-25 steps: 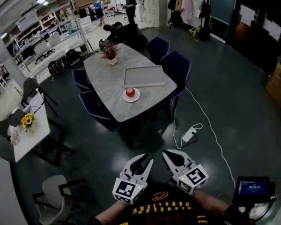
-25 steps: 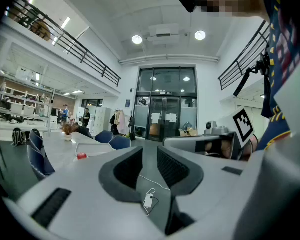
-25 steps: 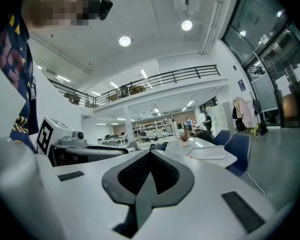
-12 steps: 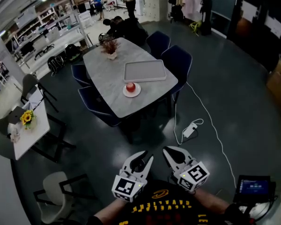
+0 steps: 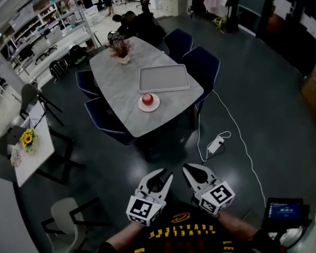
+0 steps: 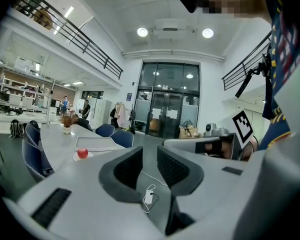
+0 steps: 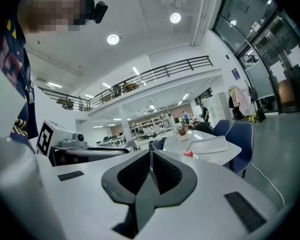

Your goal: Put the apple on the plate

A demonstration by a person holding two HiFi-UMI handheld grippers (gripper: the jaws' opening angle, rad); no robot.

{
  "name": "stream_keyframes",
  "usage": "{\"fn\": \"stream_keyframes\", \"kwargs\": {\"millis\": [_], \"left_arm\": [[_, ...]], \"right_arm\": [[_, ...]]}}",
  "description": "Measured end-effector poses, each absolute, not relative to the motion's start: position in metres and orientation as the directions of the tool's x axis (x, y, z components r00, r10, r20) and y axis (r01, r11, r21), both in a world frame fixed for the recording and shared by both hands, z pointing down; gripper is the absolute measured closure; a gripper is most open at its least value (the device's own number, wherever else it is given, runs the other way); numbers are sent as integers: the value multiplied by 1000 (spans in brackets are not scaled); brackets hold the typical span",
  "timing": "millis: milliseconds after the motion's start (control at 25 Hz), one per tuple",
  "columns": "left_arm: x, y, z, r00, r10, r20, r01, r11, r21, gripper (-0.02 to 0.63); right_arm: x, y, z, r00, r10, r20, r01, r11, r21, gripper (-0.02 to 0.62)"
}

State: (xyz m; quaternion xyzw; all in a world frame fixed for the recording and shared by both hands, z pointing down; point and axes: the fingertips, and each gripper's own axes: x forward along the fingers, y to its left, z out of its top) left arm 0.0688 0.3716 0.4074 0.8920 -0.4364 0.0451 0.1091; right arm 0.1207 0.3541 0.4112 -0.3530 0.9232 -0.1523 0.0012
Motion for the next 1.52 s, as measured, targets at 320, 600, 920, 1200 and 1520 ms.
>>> {"fn": "stream_keyframes", "kwargs": {"millis": [320, 600, 920, 1200, 1520], "left_arm": [[45, 306, 409, 627, -762, 161, -778, -600, 190, 513], [18, 262, 407, 629, -758, 174, -775, -595, 214, 514], [-15, 224, 415, 634, -761, 137, -767, -594, 244, 514], [-47, 208, 418, 617, -776, 131, -778, -575, 253, 514], [-54, 197, 426, 618, -769, 163, -779, -571, 257, 514]], "right_arm": [[95, 291, 414, -745, -655, 131, -661, 697, -277, 586], [67, 248, 418, -742, -651, 160, -667, 690, -282, 586], [35, 210, 425, -739, -648, 184, -672, 693, -260, 586], [2, 193, 425, -754, -628, 194, -656, 708, -261, 586], [-11, 180, 434, -763, -615, 200, -646, 708, -285, 586]]}}
